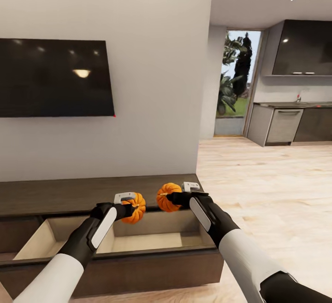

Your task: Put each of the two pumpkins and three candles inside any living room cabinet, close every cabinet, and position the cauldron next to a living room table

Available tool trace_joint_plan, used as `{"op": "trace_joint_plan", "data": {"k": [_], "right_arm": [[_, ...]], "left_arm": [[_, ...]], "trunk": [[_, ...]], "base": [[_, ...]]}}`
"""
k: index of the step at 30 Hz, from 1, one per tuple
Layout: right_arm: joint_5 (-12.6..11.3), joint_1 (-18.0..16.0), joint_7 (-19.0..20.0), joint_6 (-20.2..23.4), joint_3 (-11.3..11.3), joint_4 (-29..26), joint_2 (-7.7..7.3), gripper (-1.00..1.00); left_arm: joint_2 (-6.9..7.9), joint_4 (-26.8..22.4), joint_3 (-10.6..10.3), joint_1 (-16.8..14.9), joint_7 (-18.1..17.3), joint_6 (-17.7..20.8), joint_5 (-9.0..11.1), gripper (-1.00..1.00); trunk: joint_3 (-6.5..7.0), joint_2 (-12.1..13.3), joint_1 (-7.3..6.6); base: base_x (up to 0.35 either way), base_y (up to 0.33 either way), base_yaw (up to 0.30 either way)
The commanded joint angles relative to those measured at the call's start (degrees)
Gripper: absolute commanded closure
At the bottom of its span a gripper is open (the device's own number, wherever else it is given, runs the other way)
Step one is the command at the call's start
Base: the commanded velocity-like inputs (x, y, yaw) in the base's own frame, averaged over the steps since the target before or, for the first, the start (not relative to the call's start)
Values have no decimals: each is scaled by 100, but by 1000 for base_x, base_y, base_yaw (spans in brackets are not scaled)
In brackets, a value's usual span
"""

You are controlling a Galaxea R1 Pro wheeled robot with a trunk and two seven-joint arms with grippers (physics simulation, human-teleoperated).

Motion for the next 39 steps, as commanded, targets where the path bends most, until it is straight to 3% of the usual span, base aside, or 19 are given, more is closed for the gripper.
{"op": "trace_joint_plan", "data": {"k": [1,11,17,23,39], "right_arm": [[-59,-5,-60,19,22,-9,-3,100],[-59,-7,-47,27,27,-15,-14,100],[-62,-7,-73,80,23,24,-28,100],[-81,-7,-109,627,-3,86,-19,100],[-65,-7,-139,652,7,114,-2,100]], "left_arm": [[7,-10,-26,-5,55,13,56,100],[7,-18,-32,-5,69,10,44,100],[7,8,-32,-5,74,14,53,100],[7,38,-32,-5,74,25,66,100],[-52,103,-48,-5,59,54,86,100]], "trunk": [[-6,-3,0],[-6,-3,0],[-114,-244,132],[-222,-484,264],[-509,-1126,615]], "base": [[116,0,0],[105,0,0],[1,0,0],[0,0,0],[0,0,0]]}}
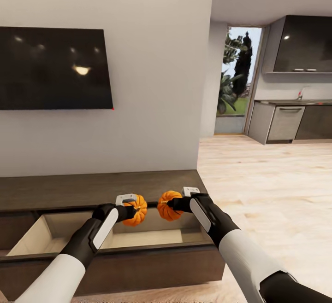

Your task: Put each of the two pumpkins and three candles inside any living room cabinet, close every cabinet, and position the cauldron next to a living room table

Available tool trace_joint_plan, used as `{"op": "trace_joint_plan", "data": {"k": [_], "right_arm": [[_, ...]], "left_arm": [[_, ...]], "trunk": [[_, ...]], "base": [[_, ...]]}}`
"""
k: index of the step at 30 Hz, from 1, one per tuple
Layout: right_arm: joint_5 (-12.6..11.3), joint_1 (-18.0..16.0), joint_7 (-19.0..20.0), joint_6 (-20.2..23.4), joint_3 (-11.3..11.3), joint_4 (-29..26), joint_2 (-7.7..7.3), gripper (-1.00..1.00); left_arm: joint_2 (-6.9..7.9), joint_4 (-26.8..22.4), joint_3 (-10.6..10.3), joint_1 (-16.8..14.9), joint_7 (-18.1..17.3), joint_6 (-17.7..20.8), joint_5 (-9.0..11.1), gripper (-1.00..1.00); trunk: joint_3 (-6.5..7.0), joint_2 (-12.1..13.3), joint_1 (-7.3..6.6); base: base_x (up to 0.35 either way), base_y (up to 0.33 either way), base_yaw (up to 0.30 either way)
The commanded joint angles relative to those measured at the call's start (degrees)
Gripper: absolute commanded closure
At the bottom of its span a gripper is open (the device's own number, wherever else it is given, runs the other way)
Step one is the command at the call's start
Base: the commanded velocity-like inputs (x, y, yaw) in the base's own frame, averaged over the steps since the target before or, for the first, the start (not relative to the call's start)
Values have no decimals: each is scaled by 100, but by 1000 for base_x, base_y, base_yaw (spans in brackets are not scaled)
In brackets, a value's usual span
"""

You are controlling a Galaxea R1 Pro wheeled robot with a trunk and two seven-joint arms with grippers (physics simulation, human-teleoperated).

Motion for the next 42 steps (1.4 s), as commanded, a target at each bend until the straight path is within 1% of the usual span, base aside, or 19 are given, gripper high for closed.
{"op": "trace_joint_plan", "data": {"k": [1,15,21,29,31,34,38,41,42], "right_arm": [[-59,-5,-62,16,22,-10,-2,100],[-46,-5,-68,19,26,-3,1,100],[-35,-5,-125,-1,26,173,2,100],[-12,-5,-128,-69,26,209,0,100],[-3,-5,-126,-134,26,209,-2,100],[11,-5,-124,-384,33,237,-4,100],[26,-5,-123,-523,36,335,-5,100],[32,-5,-119,-754,43,424,-5,100],[34,-5,-117,-786,43,445,-5,100]], "left_arm": [[-4,-9,-22,-5,56,14,53,100],[-50,-11,-15,-5,54,108,45,100],[-49,-11,-15,-5,54,105,44,100],[-57,-10,-15,-5,63,99,22,100],[-57,-9,-28,-5,63,96,11,100],[-57,-11,-122,-5,63,69,3,100],[-57,-10,-225,-5,63,21,-5,100],[-57,-6,-289,-5,63,-62,-8,100],[-57,-5,-295,-5,63,-87,-8,100]], "trunk": [[-24,-45,21],[-276,-606,329],[-383,-847,461],[-527,-1168,636],[-563,-1248,680],[-617,-1368,746],[-688,-1529,834],[-742,-1649,900],[-742,-1649,900]], "base": [[0,0,0],[0,0,0],[0,0,0],[0,0,0],[0,0,0],[0,0,0],[0,0,0],[0,0,0],[0,0,0]]}}
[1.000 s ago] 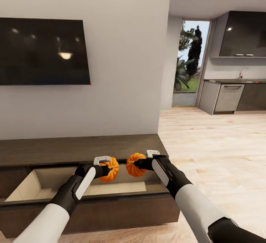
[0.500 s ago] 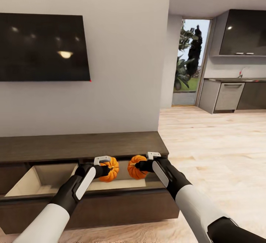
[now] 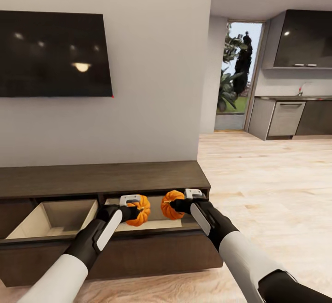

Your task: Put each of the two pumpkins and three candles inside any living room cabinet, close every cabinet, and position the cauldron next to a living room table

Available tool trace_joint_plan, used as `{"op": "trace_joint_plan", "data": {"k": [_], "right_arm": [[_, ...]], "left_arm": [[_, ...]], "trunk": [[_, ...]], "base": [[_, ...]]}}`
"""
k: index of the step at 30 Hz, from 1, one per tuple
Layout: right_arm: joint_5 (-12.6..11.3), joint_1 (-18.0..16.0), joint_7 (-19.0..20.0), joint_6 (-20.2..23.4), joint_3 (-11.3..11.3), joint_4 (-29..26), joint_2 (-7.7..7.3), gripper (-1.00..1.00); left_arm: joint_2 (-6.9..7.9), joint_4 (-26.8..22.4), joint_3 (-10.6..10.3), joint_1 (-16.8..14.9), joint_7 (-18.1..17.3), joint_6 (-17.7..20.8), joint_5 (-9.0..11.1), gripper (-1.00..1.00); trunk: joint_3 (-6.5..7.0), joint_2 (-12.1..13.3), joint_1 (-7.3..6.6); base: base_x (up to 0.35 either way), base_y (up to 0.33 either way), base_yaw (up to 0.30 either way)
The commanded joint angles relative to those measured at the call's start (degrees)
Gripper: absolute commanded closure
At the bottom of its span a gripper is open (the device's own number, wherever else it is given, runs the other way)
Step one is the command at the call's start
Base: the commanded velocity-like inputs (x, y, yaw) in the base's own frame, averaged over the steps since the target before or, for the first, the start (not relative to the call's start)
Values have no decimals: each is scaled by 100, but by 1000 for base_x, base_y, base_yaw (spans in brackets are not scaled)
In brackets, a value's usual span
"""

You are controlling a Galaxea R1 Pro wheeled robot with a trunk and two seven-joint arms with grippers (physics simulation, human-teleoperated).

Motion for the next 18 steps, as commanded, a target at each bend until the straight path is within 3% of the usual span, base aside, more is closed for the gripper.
{"op": "trace_joint_plan", "data": {"k": [1,11,18], "right_arm": [[-64,-4,-56,-6,29,4,-2,100],[-64,-4,-54,-41,141,28,5,100],[-67,-4,-55,-42,144,28,5,100]], "left_arm": [[6,-8,-24,-4,55,-15,57,100],[6,-13,-30,-4,55,-92,56,100],[6,-13,-30,-4,55,-92,57,100]], "trunk": [[-6,-3,-1],[-6,-3,-1],[-6,-3,-1]], "base": [[0,0,0],[0,0,0],[177,0,0]]}}
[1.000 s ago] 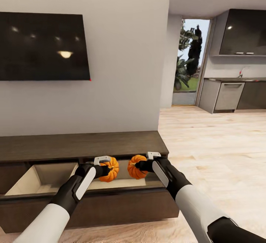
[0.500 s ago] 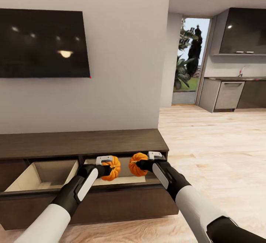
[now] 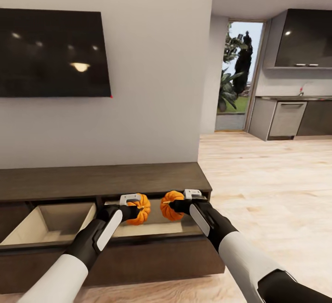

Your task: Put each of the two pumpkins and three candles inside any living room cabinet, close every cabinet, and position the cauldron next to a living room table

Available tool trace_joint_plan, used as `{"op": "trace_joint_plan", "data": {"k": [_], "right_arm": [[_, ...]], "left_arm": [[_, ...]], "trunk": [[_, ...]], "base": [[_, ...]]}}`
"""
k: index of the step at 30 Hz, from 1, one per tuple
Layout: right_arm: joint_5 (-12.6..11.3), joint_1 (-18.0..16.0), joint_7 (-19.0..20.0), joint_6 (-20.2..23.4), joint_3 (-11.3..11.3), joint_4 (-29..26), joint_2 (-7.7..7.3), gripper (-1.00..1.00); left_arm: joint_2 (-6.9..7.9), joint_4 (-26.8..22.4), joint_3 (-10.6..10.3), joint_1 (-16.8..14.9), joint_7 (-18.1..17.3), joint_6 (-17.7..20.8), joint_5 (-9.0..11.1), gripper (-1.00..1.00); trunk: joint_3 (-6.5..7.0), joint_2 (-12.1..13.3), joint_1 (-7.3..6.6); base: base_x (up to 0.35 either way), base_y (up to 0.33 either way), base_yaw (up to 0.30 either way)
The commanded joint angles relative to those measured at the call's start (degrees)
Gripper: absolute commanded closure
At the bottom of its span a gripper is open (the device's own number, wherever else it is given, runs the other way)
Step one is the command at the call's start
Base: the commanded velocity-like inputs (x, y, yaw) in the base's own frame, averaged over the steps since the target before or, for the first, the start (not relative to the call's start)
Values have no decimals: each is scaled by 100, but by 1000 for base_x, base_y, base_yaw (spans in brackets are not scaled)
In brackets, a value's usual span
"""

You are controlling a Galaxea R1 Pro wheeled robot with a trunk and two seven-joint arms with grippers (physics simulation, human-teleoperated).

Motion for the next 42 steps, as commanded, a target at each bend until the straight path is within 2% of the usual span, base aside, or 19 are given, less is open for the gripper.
{"op": "trace_joint_plan", "data": {"k": [1,15,21,40,42], "right_arm": [[-62,-4,-57,17,30,-10,-4,100],[-67,-4,-65,147,30,-10,-4,100],[-67,-4,-66,258,31,-10,1,100],[-70,-4,-66,271,31,-10,-4,100],[-69,-4,-66,271,32,-10,-4,100]], "left_arm": [[6,-8,-20,-4,55,11,59,100],[6,-8,-74,-4,60,25,75,100],[4,-7,-81,-4,57,36,88,100],[-3,-5,-81,-4,55,29,77,100],[-3,-7,-81,-4,55,29,78,100]], "trunk": [[-6,-3,0],[-6,-3,0],[-117,-219,119],[-538,-244,168],[-538,-244,168]], "base": [[70,0,0],[116,0,0],[1,0,0],[0,0,0],[0,0,0]]}}
